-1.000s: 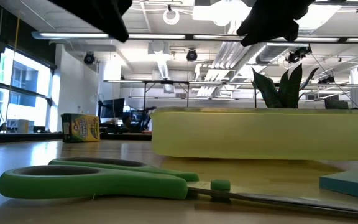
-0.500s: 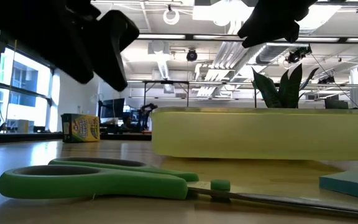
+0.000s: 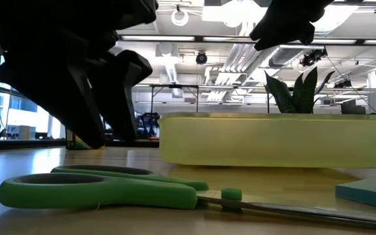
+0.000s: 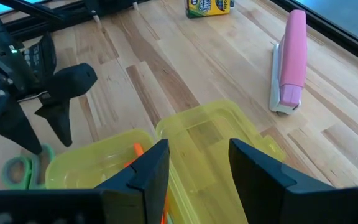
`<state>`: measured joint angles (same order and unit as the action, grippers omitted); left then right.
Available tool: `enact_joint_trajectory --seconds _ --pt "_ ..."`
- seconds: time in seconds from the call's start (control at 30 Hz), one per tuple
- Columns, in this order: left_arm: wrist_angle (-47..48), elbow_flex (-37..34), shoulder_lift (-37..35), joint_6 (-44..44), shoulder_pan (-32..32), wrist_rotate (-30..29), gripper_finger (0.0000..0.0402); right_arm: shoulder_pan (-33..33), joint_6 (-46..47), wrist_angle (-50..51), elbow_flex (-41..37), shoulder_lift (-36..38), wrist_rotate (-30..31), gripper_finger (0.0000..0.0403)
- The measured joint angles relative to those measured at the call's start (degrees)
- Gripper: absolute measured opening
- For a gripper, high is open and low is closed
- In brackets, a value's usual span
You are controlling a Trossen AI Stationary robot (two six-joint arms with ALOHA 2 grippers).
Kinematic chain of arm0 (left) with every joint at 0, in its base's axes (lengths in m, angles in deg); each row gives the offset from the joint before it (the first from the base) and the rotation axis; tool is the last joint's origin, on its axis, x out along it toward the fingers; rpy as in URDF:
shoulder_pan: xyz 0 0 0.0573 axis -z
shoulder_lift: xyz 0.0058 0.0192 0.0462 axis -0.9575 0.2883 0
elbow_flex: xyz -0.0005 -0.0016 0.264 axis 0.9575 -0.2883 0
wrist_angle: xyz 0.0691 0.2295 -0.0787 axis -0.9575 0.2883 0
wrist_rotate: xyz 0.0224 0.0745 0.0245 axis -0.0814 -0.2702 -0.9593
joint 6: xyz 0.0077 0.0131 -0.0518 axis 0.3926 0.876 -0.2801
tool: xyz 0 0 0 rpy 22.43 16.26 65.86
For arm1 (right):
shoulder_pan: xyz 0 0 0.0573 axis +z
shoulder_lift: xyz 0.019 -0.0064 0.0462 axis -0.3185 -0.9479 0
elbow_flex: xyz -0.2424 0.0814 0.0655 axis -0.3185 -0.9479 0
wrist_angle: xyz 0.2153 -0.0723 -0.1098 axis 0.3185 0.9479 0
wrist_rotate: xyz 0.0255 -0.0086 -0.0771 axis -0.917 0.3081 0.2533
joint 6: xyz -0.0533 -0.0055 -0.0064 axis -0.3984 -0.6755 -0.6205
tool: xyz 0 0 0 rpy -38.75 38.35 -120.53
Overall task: Pack school essentials
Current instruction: Put the green scissor into the yellow supply box
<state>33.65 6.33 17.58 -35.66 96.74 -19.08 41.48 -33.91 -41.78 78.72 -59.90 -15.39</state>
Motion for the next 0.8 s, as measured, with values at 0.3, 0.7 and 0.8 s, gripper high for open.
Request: enact_joint_trajectory --seconds 0.3,0.7,0.8 --pt "-0.58 -0.56 0.88 -1.36 -0.25 1.44 0.0200 -0.01 -0.03 -0.01 0.00 0.00 0.01 0.0157" --pt "-2.07 -0.67 3.60 -3.32 -1.10 3.91 0.0200 0.01 -0.02 0.03 0.00 0.00 -0.01 0.0157" --pt "-1.97 -0.61 3.70 -3.69 -1.67 4.48 0.0200 -0.01 -0.02 0.12 0.00 0.00 -0.02 0.0157"
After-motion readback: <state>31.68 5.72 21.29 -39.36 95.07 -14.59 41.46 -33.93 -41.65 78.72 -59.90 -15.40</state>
